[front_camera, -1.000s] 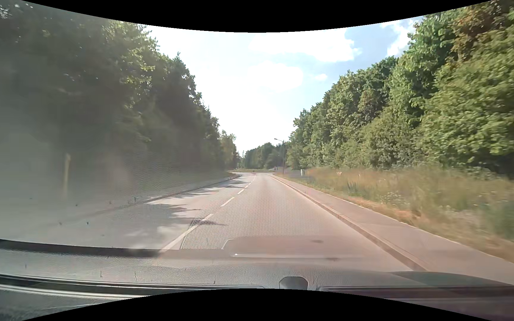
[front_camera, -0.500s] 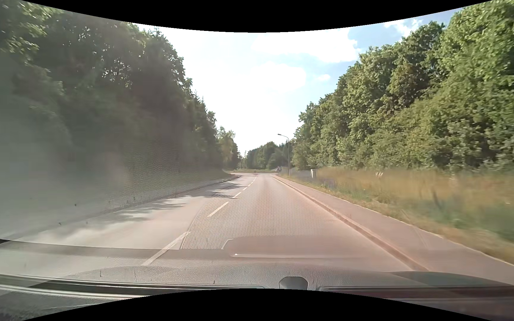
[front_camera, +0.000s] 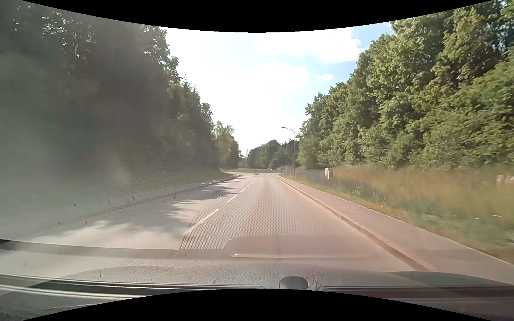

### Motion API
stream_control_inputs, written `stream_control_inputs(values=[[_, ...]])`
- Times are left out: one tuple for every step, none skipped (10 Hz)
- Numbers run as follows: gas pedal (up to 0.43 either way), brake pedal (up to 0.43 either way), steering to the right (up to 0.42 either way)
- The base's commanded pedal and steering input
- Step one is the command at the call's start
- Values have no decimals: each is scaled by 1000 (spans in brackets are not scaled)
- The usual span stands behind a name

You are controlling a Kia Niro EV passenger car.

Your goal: Follow the waypoints while adhering to traffic rules and regulations

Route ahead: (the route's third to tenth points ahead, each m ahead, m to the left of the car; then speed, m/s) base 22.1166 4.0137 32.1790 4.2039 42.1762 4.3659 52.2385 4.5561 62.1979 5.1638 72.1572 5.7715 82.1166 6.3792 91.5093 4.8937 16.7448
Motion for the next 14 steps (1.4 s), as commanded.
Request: stream_control_inputs(values=[[0, 6, -6], [0, 18, -6], [0, 18, -6], [0, 18, -6], [0, 18, -6], [0, 24, -6], [0, 30, -6], [0, 43, -6], [0, 67, -5], [0, 91, -4], [0, 116, -4], [0, 146, -4], [0, 171, -4], [0, 189, -4]])
